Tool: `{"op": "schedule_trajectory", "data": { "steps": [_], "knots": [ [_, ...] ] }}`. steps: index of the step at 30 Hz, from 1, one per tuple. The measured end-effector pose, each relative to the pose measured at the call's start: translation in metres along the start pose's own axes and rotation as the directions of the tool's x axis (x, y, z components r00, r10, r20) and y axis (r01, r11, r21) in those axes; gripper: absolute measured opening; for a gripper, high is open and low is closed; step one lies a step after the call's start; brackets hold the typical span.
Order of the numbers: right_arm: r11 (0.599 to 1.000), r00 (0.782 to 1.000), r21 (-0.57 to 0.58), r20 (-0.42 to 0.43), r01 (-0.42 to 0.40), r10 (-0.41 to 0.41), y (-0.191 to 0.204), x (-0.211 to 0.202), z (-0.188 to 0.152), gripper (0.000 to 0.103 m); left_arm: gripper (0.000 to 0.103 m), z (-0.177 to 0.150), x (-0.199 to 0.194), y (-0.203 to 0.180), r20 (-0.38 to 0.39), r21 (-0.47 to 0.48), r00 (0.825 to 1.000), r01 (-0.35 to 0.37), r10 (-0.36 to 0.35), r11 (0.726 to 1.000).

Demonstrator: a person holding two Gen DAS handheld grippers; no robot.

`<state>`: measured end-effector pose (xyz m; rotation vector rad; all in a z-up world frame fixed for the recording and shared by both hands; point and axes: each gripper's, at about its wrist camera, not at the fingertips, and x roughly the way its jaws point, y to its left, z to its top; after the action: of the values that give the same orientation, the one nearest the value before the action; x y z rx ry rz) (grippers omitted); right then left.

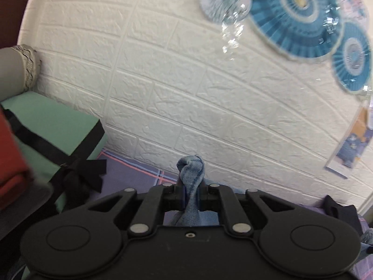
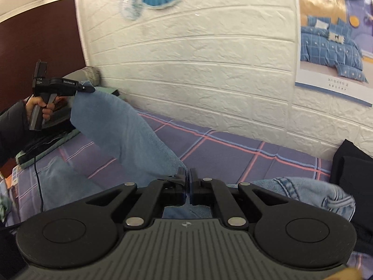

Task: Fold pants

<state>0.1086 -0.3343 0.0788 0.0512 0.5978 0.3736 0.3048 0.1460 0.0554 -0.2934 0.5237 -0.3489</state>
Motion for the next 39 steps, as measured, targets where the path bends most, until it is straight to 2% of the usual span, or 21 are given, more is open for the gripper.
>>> {"op": "schedule_trajectory", "data": {
  "steps": [4, 6, 13, 15, 17, 19, 24, 26, 27, 28, 29, 31, 33, 36, 37, 39],
  "knots": [
    [1.000, 1.000, -0.014, 0.010, -0.004, 0.005, 0.035, -0.025, -0.030, 0.002, 0.081, -0.033, -0.061, 0.004, 0.018, 0.015, 1.000, 0.009, -0.009, 1.000],
    [0.999, 0.999, 0.011, 0.015, -0.034, 0.034, 0.046, -0.034, -0.048, 0.000, 0.081, -0.054, -0.083, 0.010, 0.018, 0.010, 1.000, 0.003, -0.003, 1.000],
    [0.998, 0.995, 0.054, -0.094, -0.035, 0.040, 0.076, -0.027, -0.099, 0.000, 0.081, -0.130, -0.118, 0.025, -0.058, -0.020, 0.998, 0.019, -0.020, 1.000],
    [1.000, 0.994, 0.012, -0.111, 0.010, -0.008, 0.084, -0.016, -0.105, 0.017, 0.081, -0.149, -0.123, 0.024, -0.079, -0.009, 0.997, 0.002, -0.002, 1.000],
    [0.997, 0.988, -0.054, -0.141, 0.049, -0.057, 0.093, -0.002, -0.110, 0.051, 0.081, -0.162, -0.125, 0.026, -0.094, -0.031, 0.996, -0.002, -0.001, 1.000],
    [0.987, 0.983, -0.144, -0.157, 0.071, -0.094, 0.106, 0.012, -0.116, 0.066, 0.081, -0.169, -0.130, 0.030, -0.093, -0.066, 0.996, -0.003, -0.004, 0.998],
    [0.931, 0.969, -0.346, -0.167, 0.116, -0.183, 0.127, 0.048, -0.134, 0.067, 0.082, -0.162, -0.140, 0.035, -0.064, -0.088, 0.998, 0.008, -0.014, 0.996],
    [0.905, 0.964, -0.402, -0.156, 0.139, -0.217, 0.129, 0.061, -0.138, 0.074, 0.082, -0.158, -0.142, 0.033, -0.059, -0.078, 0.998, 0.010, -0.015, 0.997],
    [0.897, 0.965, -0.416, -0.137, 0.150, -0.224, 0.128, 0.064, -0.139, 0.073, 0.082, -0.156, -0.141, 0.032, -0.058, -0.069, 0.998, 0.011, -0.015, 0.998],
    [0.899, 0.966, -0.413, -0.135, 0.146, -0.219, 0.126, 0.066, -0.137, 0.058, 0.082, -0.154, -0.140, 0.031, -0.057, -0.062, 0.998, 0.011, -0.015, 0.998],
    [0.914, 0.969, -0.384, -0.150, 0.127, -0.198, 0.122, 0.067, -0.132, 0.004, 0.082, -0.152, -0.139, 0.030, -0.056, -0.057, 0.998, 0.009, -0.012, 0.998],
    [0.939, 0.974, -0.318, -0.134, 0.134, -0.184, 0.114, 0.061, -0.116, 0.005, 0.082, -0.145, -0.135, 0.027, -0.044, -0.041, 0.999, 0.001, -0.002, 0.999],
    [0.945, 0.981, -0.290, -0.068, 0.153, -0.180, 0.107, 0.045, -0.098, 0.004, 0.082, -0.133, -0.132, 0.025, -0.015, -0.026, 1.000, 0.002, -0.003, 1.000],
    [0.959, 0.988, -0.239, 0.009, 0.150, -0.153, 0.103, 0.011, -0.076, 0.004, 0.083, -0.113, -0.137, 0.022, 0.070, -0.004, 0.997, 0.036, -0.036, 0.999],
    [0.961, 0.991, -0.245, 0.017, 0.130, -0.129, 0.105, 0.000, -0.073, 0.004, 0.085, -0.109, -0.141, 0.022, 0.102, 0.003, 0.993, 0.052, -0.052, 0.999],
    [0.952, 0.995, -0.292, -0.013, 0.093, -0.101, 0.116, -0.012, -0.079, 0.004, 0.101, -0.109, -0.149, 0.024, 0.126, 0.010, 0.990, 0.062, -0.062, 0.998]
  ]
}}
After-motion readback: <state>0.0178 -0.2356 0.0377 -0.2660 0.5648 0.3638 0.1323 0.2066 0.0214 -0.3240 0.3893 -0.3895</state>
